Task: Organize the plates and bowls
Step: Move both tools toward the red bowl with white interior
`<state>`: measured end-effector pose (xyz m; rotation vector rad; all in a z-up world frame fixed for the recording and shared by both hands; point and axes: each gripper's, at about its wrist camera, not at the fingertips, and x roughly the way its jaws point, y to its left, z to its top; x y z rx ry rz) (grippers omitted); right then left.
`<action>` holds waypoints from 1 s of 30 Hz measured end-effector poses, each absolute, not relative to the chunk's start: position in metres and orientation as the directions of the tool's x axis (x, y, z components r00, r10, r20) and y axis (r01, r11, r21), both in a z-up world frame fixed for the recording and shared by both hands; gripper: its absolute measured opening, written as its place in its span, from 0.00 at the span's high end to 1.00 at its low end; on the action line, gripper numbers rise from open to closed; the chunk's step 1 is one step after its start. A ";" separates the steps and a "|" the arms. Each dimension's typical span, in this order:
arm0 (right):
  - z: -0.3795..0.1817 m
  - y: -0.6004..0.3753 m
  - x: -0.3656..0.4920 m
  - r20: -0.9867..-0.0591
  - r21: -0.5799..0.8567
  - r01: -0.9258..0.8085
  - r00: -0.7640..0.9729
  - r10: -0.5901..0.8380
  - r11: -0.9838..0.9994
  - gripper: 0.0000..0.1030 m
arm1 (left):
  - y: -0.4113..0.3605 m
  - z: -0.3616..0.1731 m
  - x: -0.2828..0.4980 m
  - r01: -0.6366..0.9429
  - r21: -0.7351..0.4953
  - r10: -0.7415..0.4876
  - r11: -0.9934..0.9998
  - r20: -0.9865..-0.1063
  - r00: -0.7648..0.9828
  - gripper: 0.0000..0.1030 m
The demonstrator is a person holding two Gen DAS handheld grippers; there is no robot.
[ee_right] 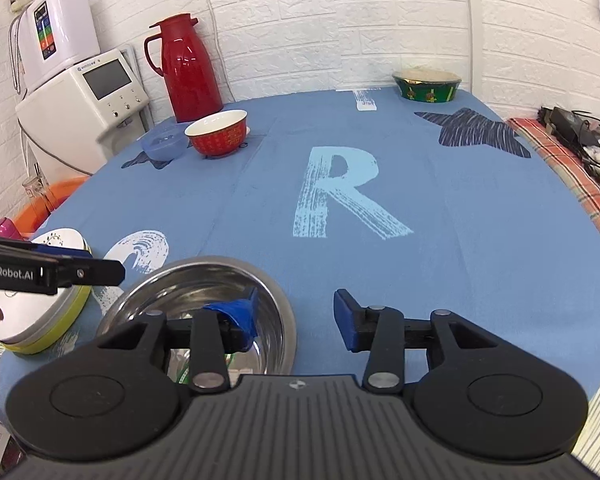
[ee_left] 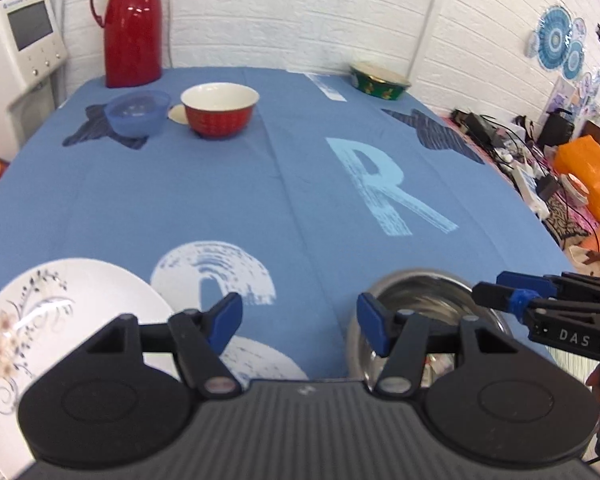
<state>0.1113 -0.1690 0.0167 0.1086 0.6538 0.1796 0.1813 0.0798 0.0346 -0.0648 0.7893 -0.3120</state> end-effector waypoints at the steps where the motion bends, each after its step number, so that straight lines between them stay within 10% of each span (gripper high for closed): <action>1: 0.018 -0.168 0.114 -0.597 0.156 -0.138 0.776 0.205 0.978 0.74 | 0.082 0.036 0.184 0.246 -0.170 -0.293 0.954 -0.686 0.665 0.43; 30: 0.054 -0.105 0.258 -0.656 0.061 -0.362 0.688 0.311 0.930 0.68 | 0.128 0.024 0.310 0.141 -0.143 -0.199 0.980 -0.776 0.599 0.43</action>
